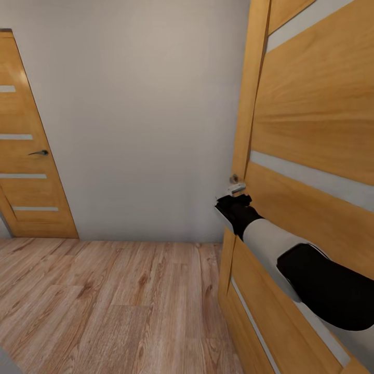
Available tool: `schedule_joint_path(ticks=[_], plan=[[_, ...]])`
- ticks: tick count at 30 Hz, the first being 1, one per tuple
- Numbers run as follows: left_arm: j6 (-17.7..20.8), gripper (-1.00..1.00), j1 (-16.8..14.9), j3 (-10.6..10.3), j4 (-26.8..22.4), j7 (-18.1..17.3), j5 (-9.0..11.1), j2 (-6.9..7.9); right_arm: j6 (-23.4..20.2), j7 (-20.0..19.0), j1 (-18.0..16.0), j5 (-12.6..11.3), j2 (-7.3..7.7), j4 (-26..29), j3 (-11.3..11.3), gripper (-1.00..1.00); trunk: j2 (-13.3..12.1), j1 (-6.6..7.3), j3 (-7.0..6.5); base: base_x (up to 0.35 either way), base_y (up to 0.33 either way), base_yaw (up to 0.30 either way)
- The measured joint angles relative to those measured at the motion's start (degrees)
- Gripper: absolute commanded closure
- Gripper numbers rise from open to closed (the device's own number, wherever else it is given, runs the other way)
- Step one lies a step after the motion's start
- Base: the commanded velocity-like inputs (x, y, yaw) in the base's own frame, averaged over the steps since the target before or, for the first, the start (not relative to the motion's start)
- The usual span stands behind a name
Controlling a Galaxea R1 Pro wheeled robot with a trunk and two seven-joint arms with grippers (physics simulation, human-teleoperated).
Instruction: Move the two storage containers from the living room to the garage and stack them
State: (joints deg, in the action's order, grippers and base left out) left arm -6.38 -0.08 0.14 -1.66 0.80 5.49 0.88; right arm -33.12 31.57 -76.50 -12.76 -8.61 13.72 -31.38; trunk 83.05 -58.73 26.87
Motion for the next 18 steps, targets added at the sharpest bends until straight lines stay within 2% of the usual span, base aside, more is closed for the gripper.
schedule_joint_path(ticks=[4,12,15,18], plan=[[0.0,-1.0,0.0,0.0,0.0,0.0,0.0,0.0,1.3,0.0,0.0,0.1,0.56,-1.8,-0.1,-1.0,0.0,0.0,0.0,0.0,0.0,0.0],[0.0,-1.0,0.0,-0.1,0.0,-0.1,0.0,0.0,2.7,0.1,0.0,-1.4,4.32,-2.1,0.0,-1.0,0.0,0.0,0.0,0.0,0.0,0.0],[-0.1,-1.0,0.0,-0.2,0.0,-0.1,0.0,0.0,2.5,0.2,0.0,-0.6,5.66,-2.2,-0.1,-1.0,0.0,0.0,0.0,0.0,0.0,0.0],[0.0,-1.0,0.0,-0.2,0.0,-0.1,0.0,0.0,2.8,0.1,0.0,-1.0,7.02,-2.1,-0.3,-1.0,0.0,0.0,0.0,0.0,0.0,0.0]])
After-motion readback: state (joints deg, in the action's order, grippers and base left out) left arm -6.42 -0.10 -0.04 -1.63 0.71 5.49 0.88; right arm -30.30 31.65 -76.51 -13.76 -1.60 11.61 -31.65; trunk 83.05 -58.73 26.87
